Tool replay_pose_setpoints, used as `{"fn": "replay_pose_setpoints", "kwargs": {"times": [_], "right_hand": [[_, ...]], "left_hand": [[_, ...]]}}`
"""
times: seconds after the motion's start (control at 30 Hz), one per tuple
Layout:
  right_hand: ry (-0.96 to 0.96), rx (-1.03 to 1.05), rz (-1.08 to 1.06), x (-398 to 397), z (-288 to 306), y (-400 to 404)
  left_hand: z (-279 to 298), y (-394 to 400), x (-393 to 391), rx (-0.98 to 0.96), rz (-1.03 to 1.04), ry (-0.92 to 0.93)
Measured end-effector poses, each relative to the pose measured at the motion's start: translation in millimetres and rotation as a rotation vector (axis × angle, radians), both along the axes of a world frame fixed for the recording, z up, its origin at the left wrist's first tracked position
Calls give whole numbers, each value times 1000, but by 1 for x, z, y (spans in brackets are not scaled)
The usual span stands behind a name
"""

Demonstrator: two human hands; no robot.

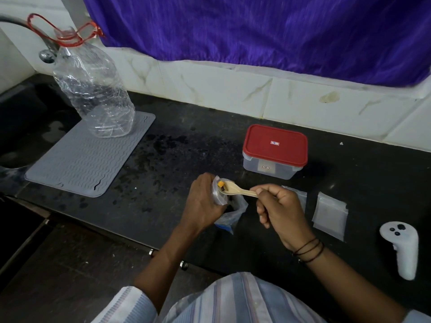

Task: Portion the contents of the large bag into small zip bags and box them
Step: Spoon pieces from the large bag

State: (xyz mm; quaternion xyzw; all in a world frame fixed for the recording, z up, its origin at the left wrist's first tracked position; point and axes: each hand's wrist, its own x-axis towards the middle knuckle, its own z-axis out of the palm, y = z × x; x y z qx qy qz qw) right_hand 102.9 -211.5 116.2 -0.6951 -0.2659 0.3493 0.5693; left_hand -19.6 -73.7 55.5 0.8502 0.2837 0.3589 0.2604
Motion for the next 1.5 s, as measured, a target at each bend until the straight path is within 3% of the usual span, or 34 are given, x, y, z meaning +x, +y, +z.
{"fn": "replay_pose_setpoints", "kwargs": {"times": [0.13, 0.27, 0.33, 0.4, 0.47, 0.53, 0.6, 0.73, 0.83, 1.0, 1.17, 1.33, 1.4, 1.5], "right_hand": [[-245, -84, 76, 3, 4, 1], [-882, -45, 387, -3, 16, 7], [-1237, 17, 473, -9, 18, 10], [-1433, 35, 497, -12, 19, 10], [-1503, 67, 488, -8, 19, 8], [-1479, 105, 422, -2, 17, 4], [-1299, 164, 319, 2, 17, 0], [-947, 203, 79, 9, 12, -1], [-854, 35, 63, 17, -4, 5], [-922, -280, 281, 12, -22, 18], [-1184, -470, 436, 0, -22, 26], [-1181, -516, 479, -1, -28, 29], [-1091, -519, 464, 3, -32, 30], [-999, -540, 428, 10, -37, 31]], "left_hand": [[5, -2, -1, 52, -41, 21], [-16, 5, 1, 60, -34, 201], [-20, 4, 3, 11, -57, 169], [-19, 5, 2, -41, -58, 125], [-15, 6, -1, -165, -39, 71], [-11, 8, -6, -346, -14, -2], [-7, 10, -13, -544, -23, -69], [-2, 20, -23, -1117, -178, -507], [1, 31, -30, -1411, -291, -677], [-1, 42, -34, -1635, -485, -839], [-7, 46, -35, -1717, -519, -868], [-5, 47, -37, -1695, -418, -789], [-1, 48, -34, -1604, -274, -630], [-4, 49, -21, -1310, 106, -198]]}}
